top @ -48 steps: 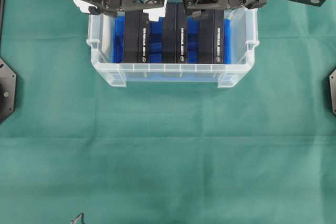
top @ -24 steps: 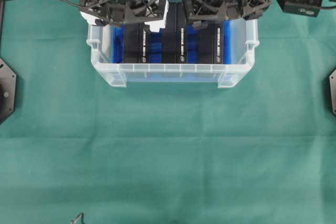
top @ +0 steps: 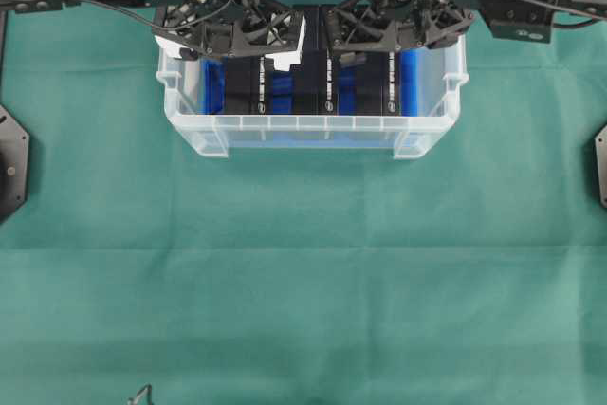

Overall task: Take the box out of the case with both arms.
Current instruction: 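Lower both grippers around the left and right black boxes, then close both grippers on the left and right black boxes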

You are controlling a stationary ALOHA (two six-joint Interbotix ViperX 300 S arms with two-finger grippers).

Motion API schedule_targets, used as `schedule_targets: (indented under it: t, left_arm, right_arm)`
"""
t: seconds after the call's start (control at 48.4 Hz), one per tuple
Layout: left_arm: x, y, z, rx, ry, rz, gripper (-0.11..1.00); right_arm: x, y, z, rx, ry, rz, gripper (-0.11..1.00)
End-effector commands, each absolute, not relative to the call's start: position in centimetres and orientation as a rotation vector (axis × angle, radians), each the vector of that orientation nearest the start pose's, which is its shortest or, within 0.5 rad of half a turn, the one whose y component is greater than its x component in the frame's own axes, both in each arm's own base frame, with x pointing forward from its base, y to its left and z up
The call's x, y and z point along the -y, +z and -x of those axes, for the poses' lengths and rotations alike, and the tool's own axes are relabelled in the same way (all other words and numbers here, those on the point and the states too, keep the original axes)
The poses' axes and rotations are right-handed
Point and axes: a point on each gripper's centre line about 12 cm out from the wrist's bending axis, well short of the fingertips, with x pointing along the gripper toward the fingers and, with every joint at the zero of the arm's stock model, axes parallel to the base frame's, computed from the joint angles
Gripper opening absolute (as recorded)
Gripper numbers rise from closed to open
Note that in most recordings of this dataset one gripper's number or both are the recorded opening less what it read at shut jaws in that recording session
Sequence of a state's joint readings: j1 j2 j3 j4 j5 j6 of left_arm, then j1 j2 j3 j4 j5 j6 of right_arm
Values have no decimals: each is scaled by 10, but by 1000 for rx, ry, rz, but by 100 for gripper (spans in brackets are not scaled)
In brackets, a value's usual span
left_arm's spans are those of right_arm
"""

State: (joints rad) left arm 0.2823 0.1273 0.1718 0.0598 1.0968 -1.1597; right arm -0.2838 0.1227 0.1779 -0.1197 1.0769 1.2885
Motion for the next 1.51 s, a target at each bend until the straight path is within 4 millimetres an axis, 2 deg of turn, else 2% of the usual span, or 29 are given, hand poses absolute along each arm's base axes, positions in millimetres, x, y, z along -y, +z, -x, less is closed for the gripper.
schedule_targets:
  t: [0.0, 0.289, 0.785, 0.909, 0.991, 1.053, 1.115, 1.239, 1.487]
  left_arm:
    - [-121, 218, -387, -1057, 1033, 1090, 92]
    - [-122, 208, -382, -1064, 1055, 1103, 92]
    - [-121, 208, -381, -1085, 1053, 1096, 91]
    - [-119, 209, -376, -1127, 1073, 1087, 90]
    - [-118, 210, -373, -1142, 1082, 1085, 86]
    - [-117, 211, -373, -1137, 1078, 1079, 76]
    - [-115, 214, -375, -1112, 1061, 1077, 63]
    - [-115, 217, -380, -1053, 1026, 1088, 63]
    - [-115, 217, -380, -1050, 1028, 1094, 63]
  right_arm:
    - [124, 213, -384, -1006, -1132, -1125, 96]
    - [124, 204, -383, -1018, -1137, -1123, 96]
    - [124, 206, -383, -1022, -1141, -1124, 96]
    - [125, 206, -382, -1022, -1146, -1127, 92]
    - [125, 206, -382, -1018, -1159, -1132, 77]
    - [126, 206, -382, -1007, -1171, -1145, 66]
    - [126, 207, -382, -996, -1177, -1148, 66]
    - [126, 208, -381, -994, -1181, -1147, 66]
    - [126, 210, -380, -993, -1180, -1148, 66]
